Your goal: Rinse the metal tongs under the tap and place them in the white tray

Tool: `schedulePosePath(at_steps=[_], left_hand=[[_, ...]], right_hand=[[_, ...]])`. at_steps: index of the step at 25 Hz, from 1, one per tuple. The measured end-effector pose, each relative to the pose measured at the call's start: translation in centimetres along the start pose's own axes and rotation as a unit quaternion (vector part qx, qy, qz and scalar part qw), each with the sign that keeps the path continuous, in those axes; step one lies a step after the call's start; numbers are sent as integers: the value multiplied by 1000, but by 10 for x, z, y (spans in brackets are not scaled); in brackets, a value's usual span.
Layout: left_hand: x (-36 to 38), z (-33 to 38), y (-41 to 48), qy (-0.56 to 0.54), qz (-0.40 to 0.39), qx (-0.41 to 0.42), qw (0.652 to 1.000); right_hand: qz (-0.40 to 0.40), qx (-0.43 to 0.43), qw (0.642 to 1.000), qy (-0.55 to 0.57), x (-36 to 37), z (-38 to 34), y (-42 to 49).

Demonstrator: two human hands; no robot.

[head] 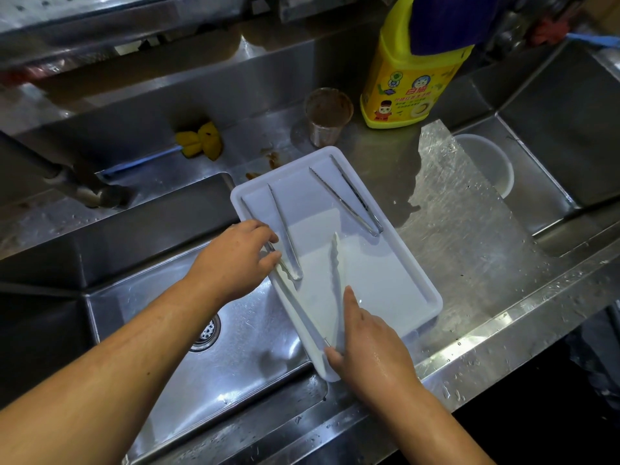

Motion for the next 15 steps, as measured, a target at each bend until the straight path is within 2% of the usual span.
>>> schedulePosePath(at_steps=[10, 15], left_hand=[[1, 1, -7, -4, 1, -2, 1000], [0, 7, -17, 19, -6, 2, 1000]], right_hand=[[16, -1, 1000, 6, -3, 2, 1], [87, -20, 996, -22, -22, 5, 9]])
Point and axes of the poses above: each hand's wrist, its own y-axis towards the middle knuckle, its own x-axis out of the palm, z = x × y, the point moved 5 cm from there along y, towards the middle knuckle, and after that the axes turned 7 degrees about z, right-handed, at the moved point
